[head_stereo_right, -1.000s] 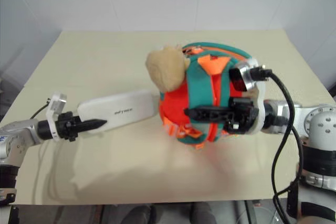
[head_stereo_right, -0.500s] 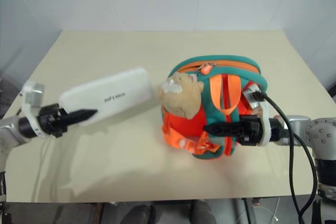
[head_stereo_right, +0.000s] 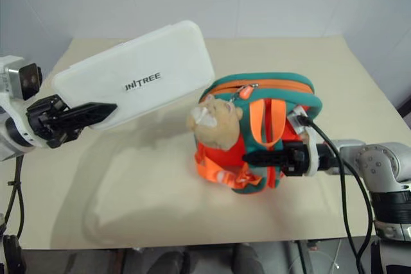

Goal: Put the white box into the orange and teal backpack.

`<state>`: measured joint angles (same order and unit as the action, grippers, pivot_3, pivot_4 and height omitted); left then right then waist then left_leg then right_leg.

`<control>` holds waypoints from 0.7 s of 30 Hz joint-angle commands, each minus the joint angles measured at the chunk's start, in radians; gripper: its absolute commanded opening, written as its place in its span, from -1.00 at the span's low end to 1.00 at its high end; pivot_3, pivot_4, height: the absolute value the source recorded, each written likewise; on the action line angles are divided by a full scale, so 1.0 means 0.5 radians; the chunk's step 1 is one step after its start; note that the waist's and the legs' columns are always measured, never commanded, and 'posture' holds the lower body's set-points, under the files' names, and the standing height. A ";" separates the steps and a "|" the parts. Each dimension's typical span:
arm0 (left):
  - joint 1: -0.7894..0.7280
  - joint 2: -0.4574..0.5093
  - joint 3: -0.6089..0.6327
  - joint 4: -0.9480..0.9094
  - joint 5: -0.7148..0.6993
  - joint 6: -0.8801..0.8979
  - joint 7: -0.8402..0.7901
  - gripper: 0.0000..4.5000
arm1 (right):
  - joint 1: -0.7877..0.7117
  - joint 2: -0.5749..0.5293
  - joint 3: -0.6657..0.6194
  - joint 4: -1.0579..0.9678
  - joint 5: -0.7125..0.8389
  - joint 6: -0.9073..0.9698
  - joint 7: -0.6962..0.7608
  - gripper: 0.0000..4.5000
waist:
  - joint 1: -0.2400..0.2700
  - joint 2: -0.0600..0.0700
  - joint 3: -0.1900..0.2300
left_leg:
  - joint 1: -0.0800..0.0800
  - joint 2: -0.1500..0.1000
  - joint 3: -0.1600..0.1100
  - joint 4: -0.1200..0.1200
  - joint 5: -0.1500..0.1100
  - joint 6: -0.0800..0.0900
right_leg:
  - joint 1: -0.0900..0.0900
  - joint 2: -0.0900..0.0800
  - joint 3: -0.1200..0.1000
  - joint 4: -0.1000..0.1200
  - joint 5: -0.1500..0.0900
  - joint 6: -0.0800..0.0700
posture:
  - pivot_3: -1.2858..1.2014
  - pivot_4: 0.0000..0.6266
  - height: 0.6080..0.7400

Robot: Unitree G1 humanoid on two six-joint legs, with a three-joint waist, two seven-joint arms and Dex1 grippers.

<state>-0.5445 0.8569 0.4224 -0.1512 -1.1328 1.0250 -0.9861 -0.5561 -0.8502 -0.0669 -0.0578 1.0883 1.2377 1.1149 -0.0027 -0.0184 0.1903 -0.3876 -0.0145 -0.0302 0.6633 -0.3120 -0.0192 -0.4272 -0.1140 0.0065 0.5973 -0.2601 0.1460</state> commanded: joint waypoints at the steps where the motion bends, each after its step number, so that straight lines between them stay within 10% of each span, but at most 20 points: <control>1: -0.066 0.090 -0.122 0.005 0.137 -0.129 -0.159 -0.40 | -0.041 0.019 0.004 -0.004 -0.034 -0.017 0.022 -0.76 | -0.002 0.000 0.000 | 0.000 0.000 0.001 0.000 0.000 0.000 | 0.000 0.000 0.001 0.000 0.000 0.000 | 0.03 -0.52 1.00; 21: -0.452 0.023 -0.509 0.480 0.992 -1.056 -0.445 -0.40 | -0.019 0.104 -0.062 -0.081 -0.036 0.028 -0.031 -0.76 | 0.004 -0.001 -0.001 | 0.000 0.000 0.001 0.002 0.002 -0.002 | 0.001 0.000 0.000 0.000 0.001 0.000 | 0.03 -0.52 1.00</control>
<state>-0.7445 0.8390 0.1685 0.0786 -0.6691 0.5213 -1.1946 -0.5669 -0.8024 -0.0833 -0.0720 1.0527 1.2449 1.0983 -0.0008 -0.0189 0.1900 -0.3876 -0.0146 -0.0295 0.6645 -0.3113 -0.0203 -0.4266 -0.1138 0.0065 0.5972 -0.2596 0.1460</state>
